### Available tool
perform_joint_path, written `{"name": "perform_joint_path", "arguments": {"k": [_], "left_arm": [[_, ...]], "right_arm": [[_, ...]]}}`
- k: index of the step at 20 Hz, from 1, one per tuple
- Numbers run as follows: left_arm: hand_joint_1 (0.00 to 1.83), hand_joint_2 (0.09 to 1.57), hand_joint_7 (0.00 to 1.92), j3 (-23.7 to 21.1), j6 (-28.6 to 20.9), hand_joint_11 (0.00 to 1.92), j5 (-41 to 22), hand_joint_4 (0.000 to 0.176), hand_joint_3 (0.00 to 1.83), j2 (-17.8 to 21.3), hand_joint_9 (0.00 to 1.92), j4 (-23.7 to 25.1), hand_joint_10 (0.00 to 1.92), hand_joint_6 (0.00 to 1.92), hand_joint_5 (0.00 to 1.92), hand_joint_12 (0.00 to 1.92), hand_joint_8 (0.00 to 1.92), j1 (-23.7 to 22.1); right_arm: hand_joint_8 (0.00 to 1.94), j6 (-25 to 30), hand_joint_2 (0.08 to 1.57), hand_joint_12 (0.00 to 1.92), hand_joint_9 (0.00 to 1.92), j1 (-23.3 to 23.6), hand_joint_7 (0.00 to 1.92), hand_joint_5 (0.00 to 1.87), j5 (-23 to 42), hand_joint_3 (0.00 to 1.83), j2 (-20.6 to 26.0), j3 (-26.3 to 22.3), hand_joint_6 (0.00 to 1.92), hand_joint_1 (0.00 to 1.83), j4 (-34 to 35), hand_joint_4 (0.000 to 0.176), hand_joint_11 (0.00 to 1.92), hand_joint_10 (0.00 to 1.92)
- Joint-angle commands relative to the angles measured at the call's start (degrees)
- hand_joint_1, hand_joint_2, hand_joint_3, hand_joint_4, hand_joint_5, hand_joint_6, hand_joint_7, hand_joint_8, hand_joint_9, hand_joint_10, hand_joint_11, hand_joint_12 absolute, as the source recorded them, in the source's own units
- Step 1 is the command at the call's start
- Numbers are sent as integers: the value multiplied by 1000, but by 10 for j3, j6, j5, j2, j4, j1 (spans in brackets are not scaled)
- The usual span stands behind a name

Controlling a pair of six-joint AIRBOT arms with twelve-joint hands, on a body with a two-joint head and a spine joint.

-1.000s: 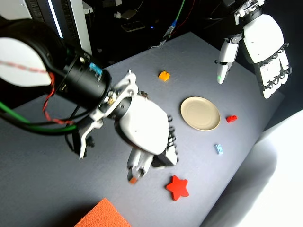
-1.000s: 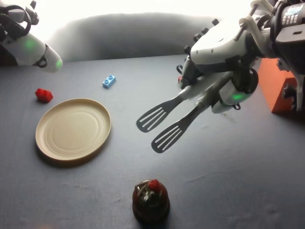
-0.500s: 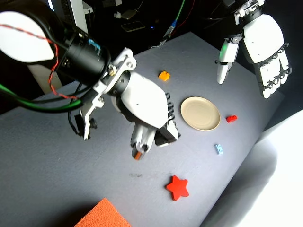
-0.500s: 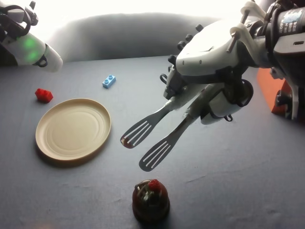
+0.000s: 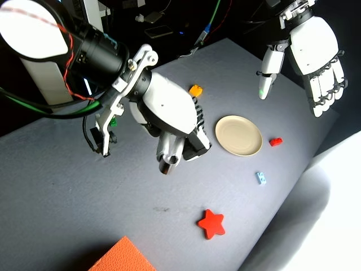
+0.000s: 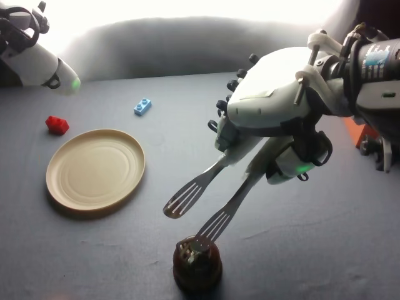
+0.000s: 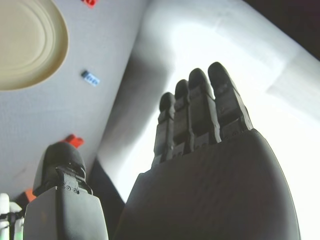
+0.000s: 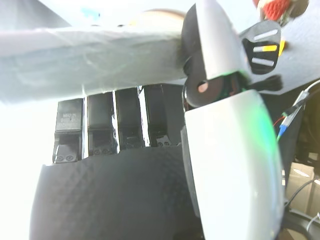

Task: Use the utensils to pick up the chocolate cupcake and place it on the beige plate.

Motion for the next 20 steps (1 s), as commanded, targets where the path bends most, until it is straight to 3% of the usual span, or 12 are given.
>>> {"name": "perform_joint_path", "arguments": {"k": [1,4,7,10,20], "left_arm": [[285,1032,174,1,2,0,-19,0,0,3,161,40,0,1,139,239,1,-8],[249,1040,178,1,2,0,-19,0,3,3,167,40,1,0,137,263,1,-8],[265,1033,178,1,2,0,-19,0,0,3,161,40,2,3,148,259,2,-8],[299,1033,151,2,2,0,-19,0,0,3,134,40,3,7,127,154,4,-8],[315,1028,179,3,2,0,-20,0,0,3,165,40,3,3,164,240,3,-8]], "right_arm": [[741,0,1080,1447,507,3,607,829,58,0,1,-4,29,1200,-9,0,378,1102],[658,0,1090,1503,491,-4,617,824,58,1,0,-8,22,1186,-14,0,353,1097],[645,0,1076,1434,506,-15,623,807,67,0,0,-14,12,1192,-28,0,382,1081],[641,0,1094,1452,484,-28,597,773,79,2,-1,-14,2,1172,-32,0,363,1078],[655,1,1073,1490,484,-61,609,798,120,0,-7,-14,12,1195,-66,0,359,1077]]}}
